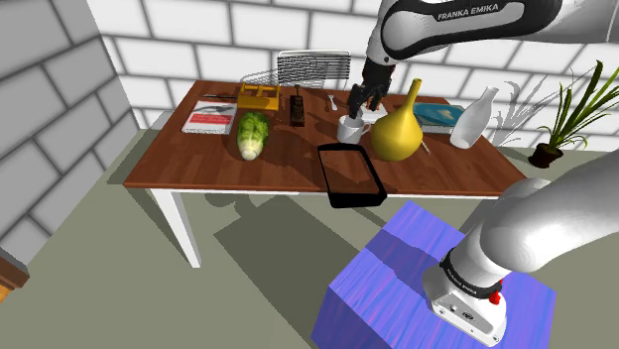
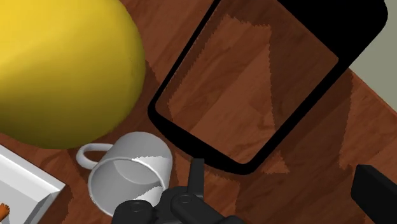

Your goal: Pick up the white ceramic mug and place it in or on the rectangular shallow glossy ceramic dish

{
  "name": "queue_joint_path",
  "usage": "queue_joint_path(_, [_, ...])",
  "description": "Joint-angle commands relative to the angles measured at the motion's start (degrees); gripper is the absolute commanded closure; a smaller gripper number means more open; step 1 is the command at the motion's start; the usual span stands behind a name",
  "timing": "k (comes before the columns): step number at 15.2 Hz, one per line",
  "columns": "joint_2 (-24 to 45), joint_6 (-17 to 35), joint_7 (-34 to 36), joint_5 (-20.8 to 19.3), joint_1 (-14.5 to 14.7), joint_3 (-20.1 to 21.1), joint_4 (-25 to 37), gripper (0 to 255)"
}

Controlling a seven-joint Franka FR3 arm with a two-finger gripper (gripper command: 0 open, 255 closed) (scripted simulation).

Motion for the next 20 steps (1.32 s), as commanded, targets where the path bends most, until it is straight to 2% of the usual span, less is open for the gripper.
queue_joint_path(1, [4.30,2.57,-1.22,-0.30,-0.40,-0.91,1.54,0])
queue_joint_path(8, [18.41,9.26,-5.29,-0.26,-1.83,-3.51,8.12,0])
queue_joint_path(14, [31.06,12.83,-8.82,0.92,-3.46,-4.92,16.49,0])
queue_joint_path(20, [33.89,16.29,-9.26,1.40,-3.79,-4.90,15.80,0])
